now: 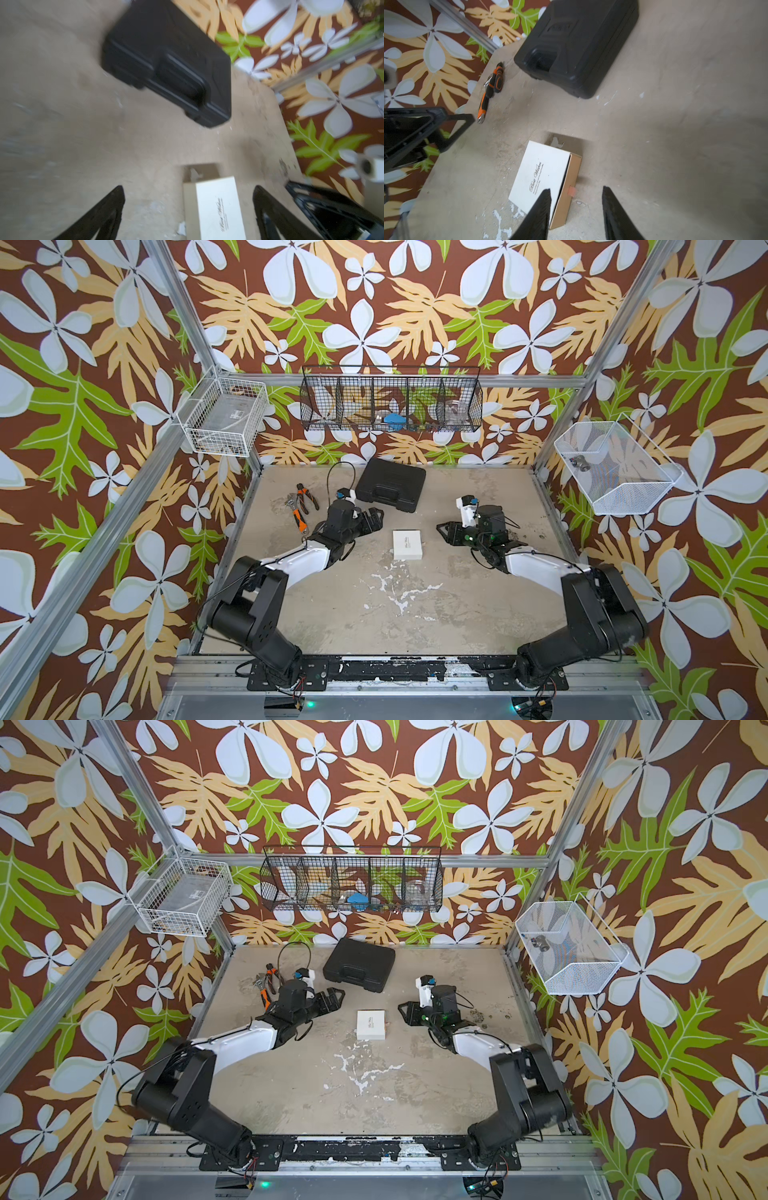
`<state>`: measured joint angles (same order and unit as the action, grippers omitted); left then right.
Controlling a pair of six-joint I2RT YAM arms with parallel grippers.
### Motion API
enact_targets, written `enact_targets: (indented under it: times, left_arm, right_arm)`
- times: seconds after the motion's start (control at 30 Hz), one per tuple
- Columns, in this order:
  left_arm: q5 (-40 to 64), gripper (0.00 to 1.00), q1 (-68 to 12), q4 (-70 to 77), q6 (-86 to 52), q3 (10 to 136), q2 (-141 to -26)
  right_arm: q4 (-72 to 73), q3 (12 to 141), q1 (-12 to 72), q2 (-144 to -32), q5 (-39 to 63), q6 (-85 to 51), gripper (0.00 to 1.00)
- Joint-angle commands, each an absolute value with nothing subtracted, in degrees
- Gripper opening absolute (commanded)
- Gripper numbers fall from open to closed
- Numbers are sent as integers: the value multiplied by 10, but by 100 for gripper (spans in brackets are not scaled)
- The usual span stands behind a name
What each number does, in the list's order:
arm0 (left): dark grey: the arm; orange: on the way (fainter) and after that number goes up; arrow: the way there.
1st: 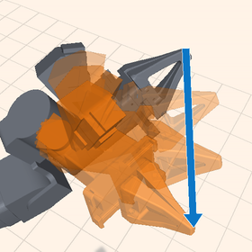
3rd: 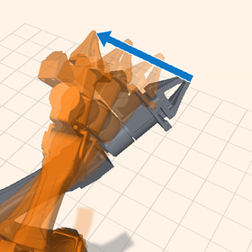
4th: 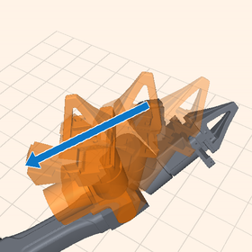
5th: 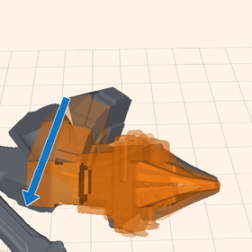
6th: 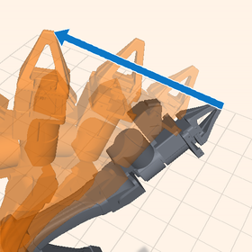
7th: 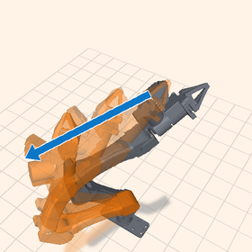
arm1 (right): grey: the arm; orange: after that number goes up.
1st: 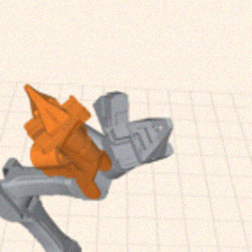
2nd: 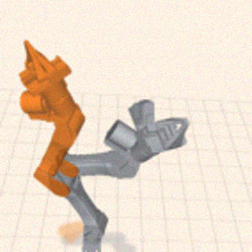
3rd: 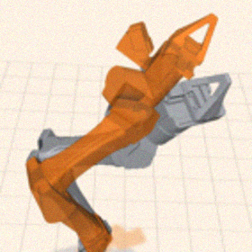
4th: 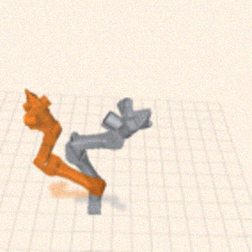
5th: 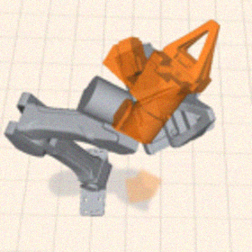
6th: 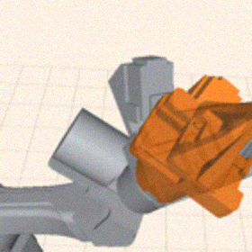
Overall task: Place the earrings into the drawer-style jewelry box
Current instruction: Reset both arms
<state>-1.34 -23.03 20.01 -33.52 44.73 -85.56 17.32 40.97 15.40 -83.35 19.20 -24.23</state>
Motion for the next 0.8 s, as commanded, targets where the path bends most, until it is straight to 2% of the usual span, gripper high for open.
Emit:
enact_targets:
  times: [0.0, 0.13, 0.2, 0.27, 0.37, 0.47, 0.6, 0.77]
  left_arm:
    - [-246, 100, -228, 260, -225, 374, -775]
    - [-358, 100, -205, 334, -146, 265, -665]
    - [-381, 100, -200, 485, -80, 176, -634]
    - [-389, 100, -188, 588, -43, 117, -632]
    - [-408, 100, -163, 656, -6, 104, -681]
    - [-390, 100, -139, 630, -11, 122, -719]
    - [-296, 100, -80, 643, -54, 112, -758]
    - [-201, 100, -43, 721, -64, 77, -787]
  right_arm:
    - [163, 383, 148, -761, 17, -189, 53]
    - [204, 338, 122, -676, -53, -178, 70]
    - [244, 303, 113, -644, -101, -164, 75]
    - [310, 258, 113, -629, -166, -139, 80]
    - [409, 198, 109, -639, -236, -79, 85]
    - [473, 171, 86, -681, -252, -82, 88]
    - [576, 137, 73, -729, -281, -52, 94]
    - [694, 102, 54, -793, -227, -36, 94]
